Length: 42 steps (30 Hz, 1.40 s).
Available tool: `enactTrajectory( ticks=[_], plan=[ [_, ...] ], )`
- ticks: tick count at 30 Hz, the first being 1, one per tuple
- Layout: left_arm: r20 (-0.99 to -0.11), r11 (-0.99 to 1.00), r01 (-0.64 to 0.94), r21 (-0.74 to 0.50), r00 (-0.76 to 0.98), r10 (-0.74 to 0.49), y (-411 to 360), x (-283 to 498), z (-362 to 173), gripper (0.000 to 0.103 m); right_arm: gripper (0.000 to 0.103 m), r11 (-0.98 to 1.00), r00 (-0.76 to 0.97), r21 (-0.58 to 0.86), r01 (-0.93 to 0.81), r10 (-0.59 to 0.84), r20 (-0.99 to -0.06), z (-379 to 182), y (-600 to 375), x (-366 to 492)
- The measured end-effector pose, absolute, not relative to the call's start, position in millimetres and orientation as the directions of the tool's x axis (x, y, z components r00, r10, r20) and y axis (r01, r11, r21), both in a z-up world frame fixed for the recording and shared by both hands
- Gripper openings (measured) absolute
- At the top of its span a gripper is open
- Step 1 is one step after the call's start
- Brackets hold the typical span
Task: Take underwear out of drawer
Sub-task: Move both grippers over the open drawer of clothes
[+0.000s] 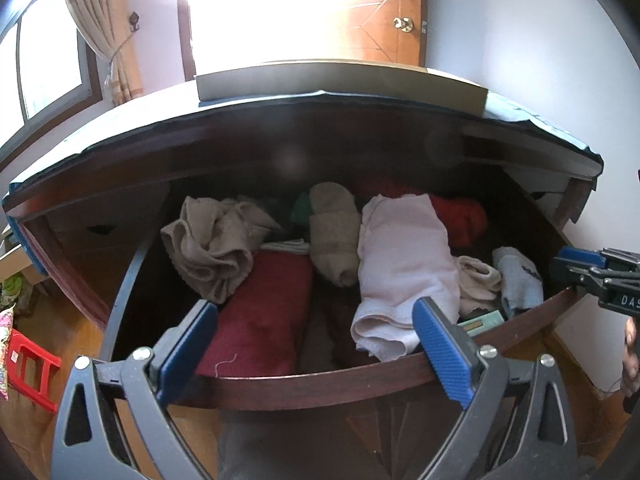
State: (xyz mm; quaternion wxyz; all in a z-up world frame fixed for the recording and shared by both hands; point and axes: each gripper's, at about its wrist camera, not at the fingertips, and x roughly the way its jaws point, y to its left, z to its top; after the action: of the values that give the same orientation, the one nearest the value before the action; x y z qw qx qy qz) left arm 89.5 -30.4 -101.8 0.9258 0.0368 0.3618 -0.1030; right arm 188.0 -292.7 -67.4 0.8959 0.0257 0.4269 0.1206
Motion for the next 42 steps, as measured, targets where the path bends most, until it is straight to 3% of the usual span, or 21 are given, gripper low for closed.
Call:
enactTrajectory(
  ticks=[42],
  plan=[
    [-0.676, 0.975, 0.222, -0.020, 0.716, -0.176, -27, 89, -102, 0.098, 0.048, 0.971, 0.603, 0.138, -0.194, 0.229, -0.764, -66, -297, 187]
  ],
)
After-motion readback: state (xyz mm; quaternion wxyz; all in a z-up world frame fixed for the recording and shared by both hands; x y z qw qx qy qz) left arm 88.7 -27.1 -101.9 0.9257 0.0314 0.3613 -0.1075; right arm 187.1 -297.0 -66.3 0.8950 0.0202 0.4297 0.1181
